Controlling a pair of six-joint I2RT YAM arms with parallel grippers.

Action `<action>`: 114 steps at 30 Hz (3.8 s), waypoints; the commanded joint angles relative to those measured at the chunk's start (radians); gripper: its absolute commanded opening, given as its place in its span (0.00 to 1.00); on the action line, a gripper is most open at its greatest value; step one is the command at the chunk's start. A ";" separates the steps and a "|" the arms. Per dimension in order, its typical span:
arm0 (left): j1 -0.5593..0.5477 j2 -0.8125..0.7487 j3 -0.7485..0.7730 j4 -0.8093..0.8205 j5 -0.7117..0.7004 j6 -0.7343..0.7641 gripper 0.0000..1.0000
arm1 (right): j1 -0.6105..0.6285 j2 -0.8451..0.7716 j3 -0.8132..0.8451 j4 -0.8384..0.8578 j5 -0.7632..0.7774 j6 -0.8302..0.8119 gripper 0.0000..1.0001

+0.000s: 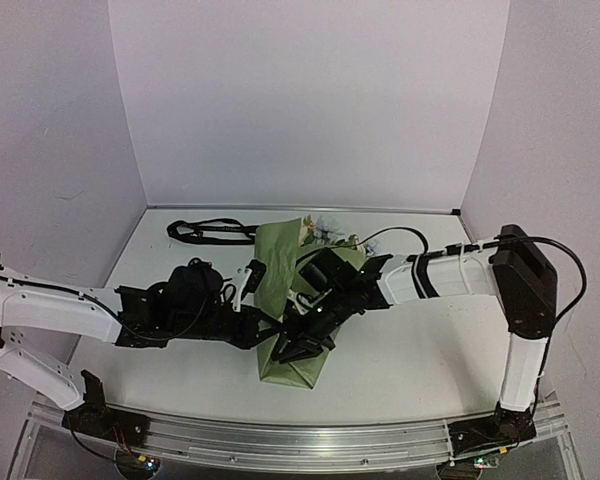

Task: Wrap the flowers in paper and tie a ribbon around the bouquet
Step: Fold the 2/3-folded wrapping paper at the center of the board, then press the fold line on the folded bouquet.

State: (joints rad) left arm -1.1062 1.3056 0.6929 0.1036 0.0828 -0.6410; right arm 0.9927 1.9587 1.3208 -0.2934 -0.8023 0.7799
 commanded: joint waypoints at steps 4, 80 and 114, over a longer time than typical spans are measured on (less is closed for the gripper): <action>0.022 0.132 0.106 0.045 0.119 0.074 0.00 | -0.018 -0.222 -0.229 0.005 0.076 -0.053 0.20; 0.171 0.516 0.115 0.084 0.449 0.047 0.07 | -0.310 -0.103 -0.051 -0.176 0.484 -0.027 0.16; 0.147 0.453 0.121 0.038 0.391 0.037 0.07 | -0.064 -0.033 -0.219 0.096 0.385 0.234 0.15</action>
State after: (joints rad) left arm -0.9623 1.8037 0.7834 0.1770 0.4928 -0.6249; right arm 0.9246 1.9167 1.1621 -0.2631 -0.4206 0.9774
